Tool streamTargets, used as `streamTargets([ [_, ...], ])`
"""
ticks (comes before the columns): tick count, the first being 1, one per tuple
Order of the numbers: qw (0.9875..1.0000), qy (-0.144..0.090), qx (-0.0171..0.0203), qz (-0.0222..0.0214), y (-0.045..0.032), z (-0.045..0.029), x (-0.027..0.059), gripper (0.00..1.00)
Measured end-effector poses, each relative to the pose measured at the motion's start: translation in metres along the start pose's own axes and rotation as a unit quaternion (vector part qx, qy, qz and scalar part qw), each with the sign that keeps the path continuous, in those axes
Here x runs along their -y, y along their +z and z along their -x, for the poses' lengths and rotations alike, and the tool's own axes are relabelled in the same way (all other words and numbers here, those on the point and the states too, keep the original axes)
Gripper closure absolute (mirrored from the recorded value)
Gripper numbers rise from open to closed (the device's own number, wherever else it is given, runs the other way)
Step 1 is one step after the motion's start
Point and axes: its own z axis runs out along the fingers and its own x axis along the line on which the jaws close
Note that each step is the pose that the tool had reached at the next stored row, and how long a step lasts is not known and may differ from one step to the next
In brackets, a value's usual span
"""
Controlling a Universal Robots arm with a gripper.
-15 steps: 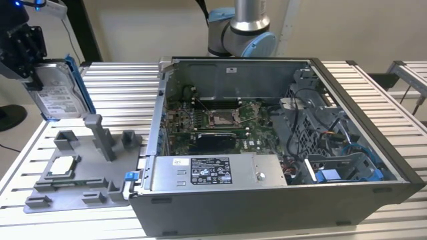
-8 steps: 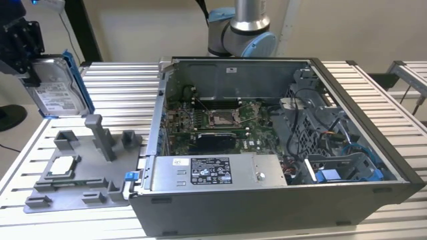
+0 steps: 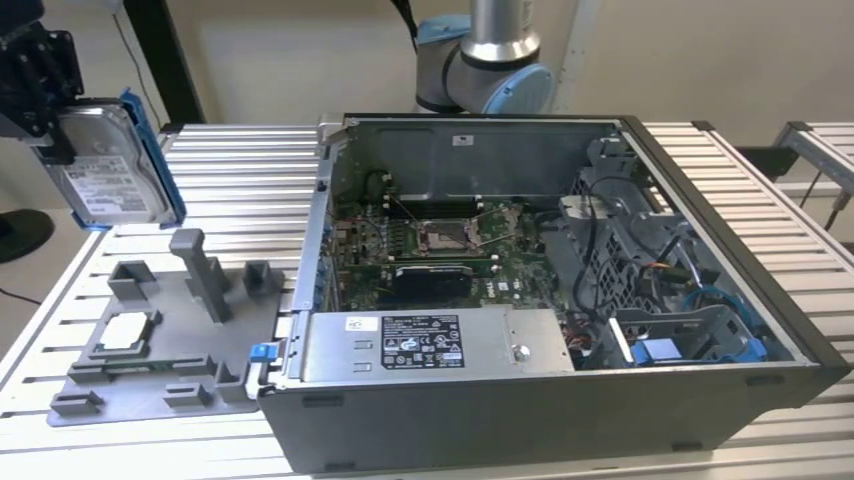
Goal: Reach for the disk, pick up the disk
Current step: 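Pick up the disk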
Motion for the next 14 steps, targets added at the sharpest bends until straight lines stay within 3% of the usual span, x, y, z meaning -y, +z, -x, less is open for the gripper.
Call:
streamTargets([
  [14,1.0000,0.000,-0.0007,0.0000,-0.0188,0.0000,-0.0005,1.00],
])
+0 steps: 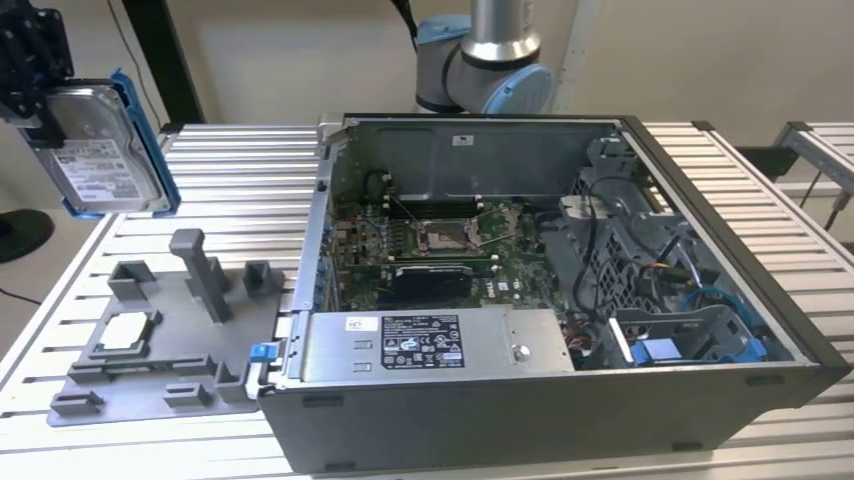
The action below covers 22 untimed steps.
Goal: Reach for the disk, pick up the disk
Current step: 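Pick up the disk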
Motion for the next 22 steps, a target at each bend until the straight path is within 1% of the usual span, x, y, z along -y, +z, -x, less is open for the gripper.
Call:
streamTargets([
  [22,1.0000,0.000,-0.0004,0.0000,-0.0429,-0.0002,-0.0010,1.00],
])
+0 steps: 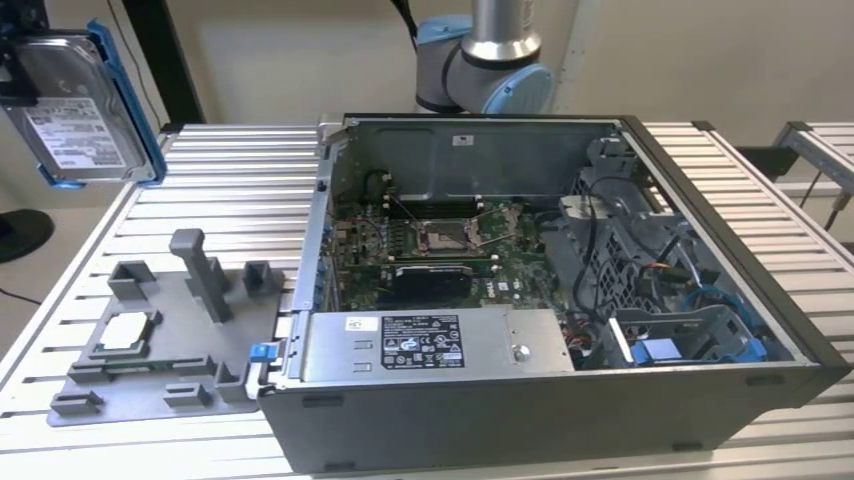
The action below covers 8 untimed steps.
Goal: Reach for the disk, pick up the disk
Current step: 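Pick up the disk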
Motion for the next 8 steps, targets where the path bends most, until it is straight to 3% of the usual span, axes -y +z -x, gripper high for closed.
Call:
streamTargets([
  [8,1.0000,0.000,-0.0010,0.0000,-0.0172,-0.0001,-0.0004,1.00],
])
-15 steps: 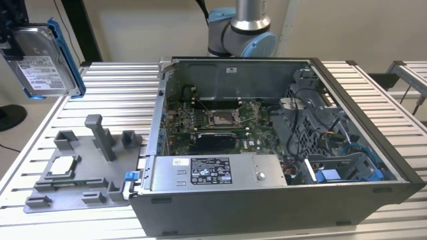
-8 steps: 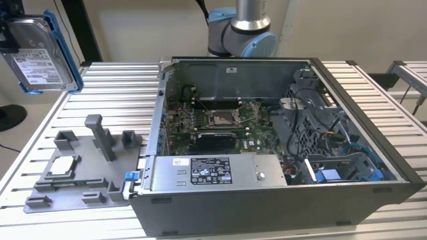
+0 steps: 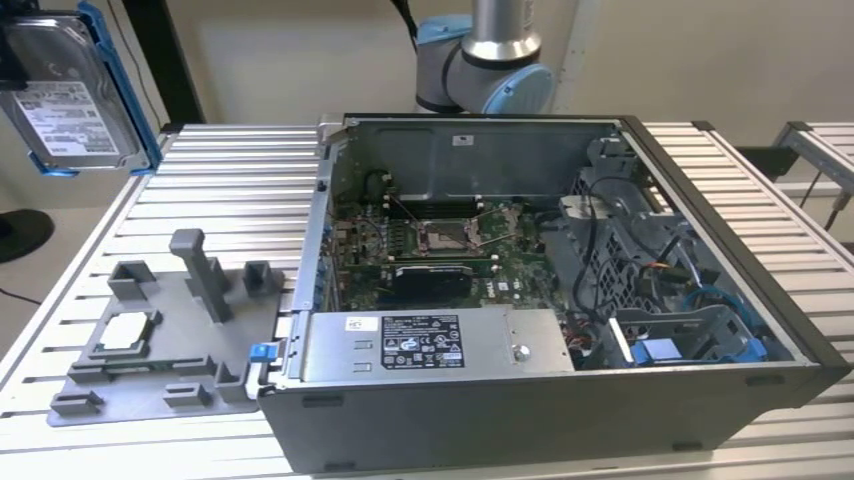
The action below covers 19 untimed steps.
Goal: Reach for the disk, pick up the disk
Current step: 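Pick up the disk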
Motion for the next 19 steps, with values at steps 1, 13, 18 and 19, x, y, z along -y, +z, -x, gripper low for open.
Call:
streamTargets([
  [1,1.0000,0.000,-0.0002,0.0000,-0.0021,0.0000,-0.0001,1.00],
  [13,1.0000,0.000,-0.0047,0.0000,-0.0254,-0.0001,-0.0006,1.00],
  [18,1.0000,0.000,-0.0052,0.0000,-0.0356,-0.0002,-0.0009,1.00],
  [19,1.0000,0.000,-0.0052,0.0000,-0.0379,-0.0002,-0.0009,1.00],
])
